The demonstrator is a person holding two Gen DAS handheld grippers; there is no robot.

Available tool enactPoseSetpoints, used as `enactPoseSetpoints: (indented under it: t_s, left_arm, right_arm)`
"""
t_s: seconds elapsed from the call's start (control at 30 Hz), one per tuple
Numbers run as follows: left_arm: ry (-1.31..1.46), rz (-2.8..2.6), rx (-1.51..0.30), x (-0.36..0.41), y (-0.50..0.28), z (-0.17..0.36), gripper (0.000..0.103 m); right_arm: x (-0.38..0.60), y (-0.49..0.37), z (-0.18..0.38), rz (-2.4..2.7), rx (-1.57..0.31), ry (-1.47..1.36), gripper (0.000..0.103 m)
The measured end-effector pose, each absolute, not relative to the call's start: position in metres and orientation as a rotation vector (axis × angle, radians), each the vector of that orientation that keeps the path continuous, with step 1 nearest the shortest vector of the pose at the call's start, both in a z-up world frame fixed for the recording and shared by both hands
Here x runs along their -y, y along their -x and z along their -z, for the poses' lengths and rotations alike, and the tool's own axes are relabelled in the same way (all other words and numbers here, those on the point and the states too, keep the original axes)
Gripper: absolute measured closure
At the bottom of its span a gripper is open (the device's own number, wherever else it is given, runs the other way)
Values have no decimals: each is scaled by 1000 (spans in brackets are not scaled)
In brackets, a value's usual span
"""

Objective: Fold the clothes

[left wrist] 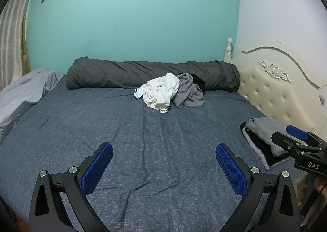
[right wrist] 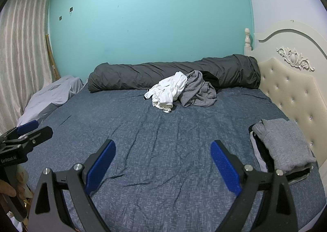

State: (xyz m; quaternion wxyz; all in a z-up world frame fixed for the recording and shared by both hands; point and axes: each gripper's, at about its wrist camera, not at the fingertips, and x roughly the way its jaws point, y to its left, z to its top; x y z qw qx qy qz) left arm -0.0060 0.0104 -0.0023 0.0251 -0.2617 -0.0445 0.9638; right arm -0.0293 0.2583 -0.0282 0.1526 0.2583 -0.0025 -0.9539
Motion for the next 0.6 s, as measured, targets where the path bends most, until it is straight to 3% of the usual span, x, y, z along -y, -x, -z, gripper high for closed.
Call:
enactPoseSetpoints:
  t_s: [0.6]
  left_arm:
    - [802, -2983, 138, -10, 6, 5, 0]
  right_arm:
    - [-266, 33, 26, 2736, 11, -753, 8]
